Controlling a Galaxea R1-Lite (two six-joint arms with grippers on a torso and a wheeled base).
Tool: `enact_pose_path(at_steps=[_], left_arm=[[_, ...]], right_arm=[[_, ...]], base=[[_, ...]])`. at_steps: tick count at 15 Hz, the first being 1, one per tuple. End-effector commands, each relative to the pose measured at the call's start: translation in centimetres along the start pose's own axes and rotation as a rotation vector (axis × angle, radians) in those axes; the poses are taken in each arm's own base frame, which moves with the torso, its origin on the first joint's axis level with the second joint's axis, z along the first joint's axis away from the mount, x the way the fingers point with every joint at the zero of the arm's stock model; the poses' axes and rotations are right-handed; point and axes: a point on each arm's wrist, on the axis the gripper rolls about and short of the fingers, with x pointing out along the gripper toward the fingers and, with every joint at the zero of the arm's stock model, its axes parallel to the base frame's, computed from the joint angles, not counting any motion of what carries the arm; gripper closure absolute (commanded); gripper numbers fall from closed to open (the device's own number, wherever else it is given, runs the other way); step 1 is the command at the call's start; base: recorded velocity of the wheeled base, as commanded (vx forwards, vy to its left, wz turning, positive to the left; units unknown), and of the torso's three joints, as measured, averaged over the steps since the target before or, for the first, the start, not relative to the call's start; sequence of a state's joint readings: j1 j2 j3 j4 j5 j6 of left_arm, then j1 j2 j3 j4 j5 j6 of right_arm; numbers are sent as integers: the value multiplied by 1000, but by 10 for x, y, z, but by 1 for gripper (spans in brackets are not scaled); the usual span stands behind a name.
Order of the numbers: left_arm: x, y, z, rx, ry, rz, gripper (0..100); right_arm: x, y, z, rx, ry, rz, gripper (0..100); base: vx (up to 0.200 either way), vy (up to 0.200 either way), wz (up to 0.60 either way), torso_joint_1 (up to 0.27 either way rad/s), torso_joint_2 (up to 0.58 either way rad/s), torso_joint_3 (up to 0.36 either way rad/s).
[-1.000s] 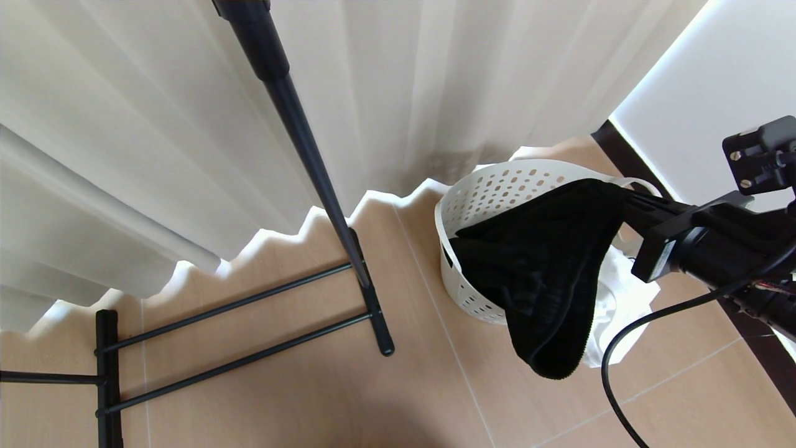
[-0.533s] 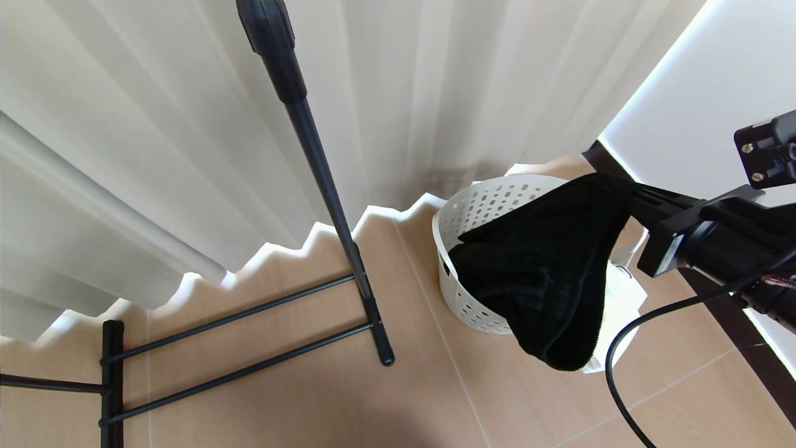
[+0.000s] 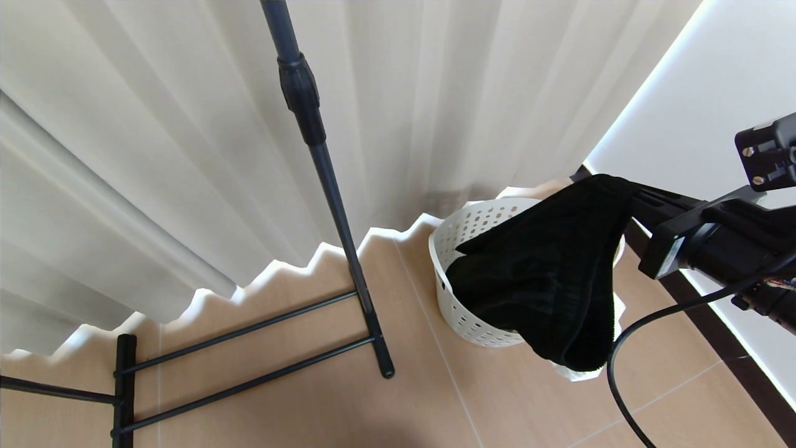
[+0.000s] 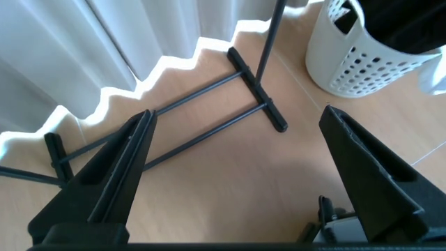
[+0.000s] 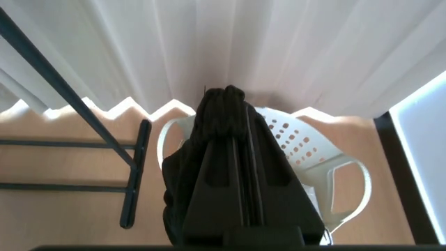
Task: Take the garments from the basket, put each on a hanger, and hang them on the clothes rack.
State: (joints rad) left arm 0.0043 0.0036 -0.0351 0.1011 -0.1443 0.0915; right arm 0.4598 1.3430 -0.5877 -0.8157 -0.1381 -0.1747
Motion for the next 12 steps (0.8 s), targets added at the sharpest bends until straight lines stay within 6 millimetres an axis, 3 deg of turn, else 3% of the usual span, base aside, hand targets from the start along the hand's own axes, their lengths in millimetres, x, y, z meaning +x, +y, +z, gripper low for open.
enact_pose_path(at_steps=[1,12], left_arm=[[0,0,0,-1,-1,0,0],[0,0,0,-1,-1,0,0]], right_arm=[[-2,0,1,1,-5,-1,100],[-2,-1,1,-1,-5,-2,100]], base=[[0,0,0,27,-417,-188],[0,0,0,108,-472,-170]])
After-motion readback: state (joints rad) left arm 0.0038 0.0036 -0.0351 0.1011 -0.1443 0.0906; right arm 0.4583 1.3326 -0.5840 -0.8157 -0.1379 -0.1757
